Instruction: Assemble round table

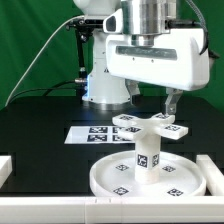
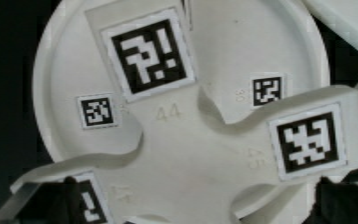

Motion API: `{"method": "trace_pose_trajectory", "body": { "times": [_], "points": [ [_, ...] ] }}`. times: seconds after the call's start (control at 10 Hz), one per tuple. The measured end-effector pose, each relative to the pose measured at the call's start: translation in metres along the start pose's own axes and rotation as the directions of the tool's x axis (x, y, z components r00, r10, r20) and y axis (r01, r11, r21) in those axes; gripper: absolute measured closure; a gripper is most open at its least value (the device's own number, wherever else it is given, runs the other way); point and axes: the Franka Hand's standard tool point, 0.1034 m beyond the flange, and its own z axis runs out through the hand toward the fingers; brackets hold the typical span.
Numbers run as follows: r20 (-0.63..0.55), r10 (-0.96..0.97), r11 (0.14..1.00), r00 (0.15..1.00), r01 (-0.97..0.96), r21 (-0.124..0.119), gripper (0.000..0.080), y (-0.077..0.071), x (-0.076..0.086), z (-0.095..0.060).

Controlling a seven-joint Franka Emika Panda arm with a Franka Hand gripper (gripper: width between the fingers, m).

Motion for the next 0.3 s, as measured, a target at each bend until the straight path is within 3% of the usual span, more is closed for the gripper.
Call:
{"method": "trace_pose_trajectory", "body": {
  "times": [0.3],
  "points": [
    [0.0,0.001,1.0,1.0,-0.001,-0.001,0.015,0.0002,0.0,0.0004]
  ]
}}
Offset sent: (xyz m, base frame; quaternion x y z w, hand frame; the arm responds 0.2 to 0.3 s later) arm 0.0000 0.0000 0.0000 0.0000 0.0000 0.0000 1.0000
